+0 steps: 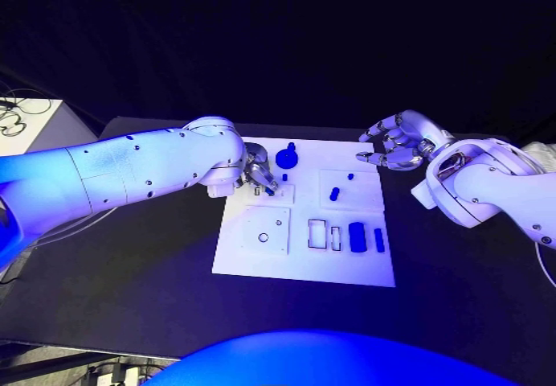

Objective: Assemble the parts on the task board

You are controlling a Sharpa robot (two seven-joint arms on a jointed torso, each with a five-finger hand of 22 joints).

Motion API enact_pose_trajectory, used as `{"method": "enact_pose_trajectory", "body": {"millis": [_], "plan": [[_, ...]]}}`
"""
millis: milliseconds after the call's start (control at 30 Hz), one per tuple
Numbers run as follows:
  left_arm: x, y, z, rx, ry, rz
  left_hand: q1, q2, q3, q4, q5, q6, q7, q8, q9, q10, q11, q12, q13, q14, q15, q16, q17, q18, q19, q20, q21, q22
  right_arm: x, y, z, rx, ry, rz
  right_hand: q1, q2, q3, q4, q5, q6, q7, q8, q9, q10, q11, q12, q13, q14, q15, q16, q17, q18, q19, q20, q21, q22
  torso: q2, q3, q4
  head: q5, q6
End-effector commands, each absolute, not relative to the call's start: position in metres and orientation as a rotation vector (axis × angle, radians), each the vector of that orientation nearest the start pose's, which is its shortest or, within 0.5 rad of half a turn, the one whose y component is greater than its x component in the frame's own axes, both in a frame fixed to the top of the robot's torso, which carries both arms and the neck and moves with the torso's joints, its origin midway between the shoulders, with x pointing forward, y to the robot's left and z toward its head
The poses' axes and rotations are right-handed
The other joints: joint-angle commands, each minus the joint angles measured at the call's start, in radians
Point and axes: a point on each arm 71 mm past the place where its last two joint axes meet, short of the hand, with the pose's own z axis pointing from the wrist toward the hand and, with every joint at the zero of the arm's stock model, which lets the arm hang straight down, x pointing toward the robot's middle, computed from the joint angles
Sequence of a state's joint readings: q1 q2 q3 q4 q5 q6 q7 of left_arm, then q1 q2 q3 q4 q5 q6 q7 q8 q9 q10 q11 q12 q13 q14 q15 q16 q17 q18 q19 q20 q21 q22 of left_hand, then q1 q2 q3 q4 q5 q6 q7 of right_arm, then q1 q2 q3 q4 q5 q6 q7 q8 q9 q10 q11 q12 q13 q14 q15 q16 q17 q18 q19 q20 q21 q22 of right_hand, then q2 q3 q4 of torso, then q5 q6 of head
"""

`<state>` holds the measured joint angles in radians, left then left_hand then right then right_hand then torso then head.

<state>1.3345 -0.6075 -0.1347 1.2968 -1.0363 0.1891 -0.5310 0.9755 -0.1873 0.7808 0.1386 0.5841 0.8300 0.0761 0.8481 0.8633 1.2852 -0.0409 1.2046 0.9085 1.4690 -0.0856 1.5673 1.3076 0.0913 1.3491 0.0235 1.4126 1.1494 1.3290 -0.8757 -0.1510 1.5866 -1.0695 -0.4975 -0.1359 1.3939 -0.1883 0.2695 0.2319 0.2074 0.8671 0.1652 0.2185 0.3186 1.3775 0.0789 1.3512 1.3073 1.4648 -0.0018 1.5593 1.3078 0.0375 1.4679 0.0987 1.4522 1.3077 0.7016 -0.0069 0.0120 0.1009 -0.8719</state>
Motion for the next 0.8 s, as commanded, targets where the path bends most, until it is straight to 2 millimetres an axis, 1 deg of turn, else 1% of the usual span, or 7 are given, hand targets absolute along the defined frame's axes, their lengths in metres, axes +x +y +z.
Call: {"method": "enact_pose_trajectory", "body": {"millis": [33,100,233,367,800], "plan": [[0.5239,0.1653,-0.2069,-0.112,2.324,-0.348,0.001,0.012,0.197,-0.203,0.004,0.052,-0.044,0.003,0.0,0.007,0.001,0.003,0.001,0.101,-0.006,0.003,0.262,-0.007,0.006,-0.002,0.004,0.002,0.4864,-0.2111,-0.1564,0.232,1.626,0.754,0.006,-0.005,0.008,-0.001,0.004,0.009,0.0,0.001,-0.001,-0.005,0.001,-0.004,0.072,0.098,0.005,-0.003,0.236,-0.003,0.046,0.005,-0.004,0.15,0.0,-0.0001,-0.0001,0.001,-0.001],[0.5233,0.165,-0.2076,-0.111,2.327,-0.349,0.001,0.012,0.197,-0.203,0.004,0.052,-0.044,0.003,0.0,0.007,0.001,0.003,0.001,0.101,-0.006,0.003,0.262,-0.007,0.006,-0.002,0.004,0.002,0.4864,-0.2111,-0.1564,0.232,1.626,0.754,0.006,-0.006,0.01,0.0,0.008,0.009,0.0,0.001,-0.002,-0.005,0.001,-0.003,0.072,0.098,0.005,-0.004,0.236,-0.003,0.046,0.005,-0.003,0.151,0.001,-0.0001,0.0006,-0.001,-0.001],[0.5222,0.1645,-0.2085,-0.105,2.336,-0.35,0.0,0.014,0.198,-0.204,0.004,0.053,-0.044,0.003,0.0,0.008,0.0,0.002,0.0,0.101,-0.007,0.003,0.262,-0.007,0.006,-0.002,0.004,0.002,0.4864,-0.2112,-0.1565,0.232,1.627,0.754,0.006,-0.006,0.01,0.0,0.008,0.009,0.0,0.001,-0.002,-0.005,0.001,-0.003,0.072,0.098,0.005,-0.004,0.236,-0.003,0.046,0.005,-0.003,0.151,0.001,-0.0002,0.0006,-0.001,-0.001],[0.5213,0.1641,-0.2092,-0.1,2.347,-0.35,0.0,0.014,0.198,-0.205,0.004,0.053,-0.045,0.003,0.0,0.008,0.0,0.002,0.0,0.101,-0.007,0.003,0.262,-0.007,0.007,-0.002,0.005,0.003,0.4866,-0.2115,-0.1566,0.232,1.628,0.753,0.006,-0.006,0.01,0.0,0.008,0.009,0.0,0.001,-0.002,-0.005,0.001,-0.003,0.072,0.098,0.005,-0.004,0.236,-0.003,0.046,0.005,-0.003,0.151,0.001,0.0002,-0.001,0.0,-0.001],[0.5197,0.1639,-0.211,-0.07,2.383,-0.343,-0.001,0.01,0.2,-0.216,0.008,0.056,-0.046,0.002,0.0,0.012,-0.001,0.003,0.003,0.102,-0.008,0.004,0.263,-0.008,0.009,-0.004,0.006,0.006,0.4874,-0.2121,-0.157,0.232,1.629,0.75,0.006,-0.006,0.01,0.0,0.008,0.009,0.0,0.001,-0.002,-0.005,0.001,-0.003,0.072,0.098,0.005,-0.004,0.236,-0.003,0.046,0.005,-0.003,0.151,0.001,0.0001,-0.0006,-0.002,-0.001]]}}
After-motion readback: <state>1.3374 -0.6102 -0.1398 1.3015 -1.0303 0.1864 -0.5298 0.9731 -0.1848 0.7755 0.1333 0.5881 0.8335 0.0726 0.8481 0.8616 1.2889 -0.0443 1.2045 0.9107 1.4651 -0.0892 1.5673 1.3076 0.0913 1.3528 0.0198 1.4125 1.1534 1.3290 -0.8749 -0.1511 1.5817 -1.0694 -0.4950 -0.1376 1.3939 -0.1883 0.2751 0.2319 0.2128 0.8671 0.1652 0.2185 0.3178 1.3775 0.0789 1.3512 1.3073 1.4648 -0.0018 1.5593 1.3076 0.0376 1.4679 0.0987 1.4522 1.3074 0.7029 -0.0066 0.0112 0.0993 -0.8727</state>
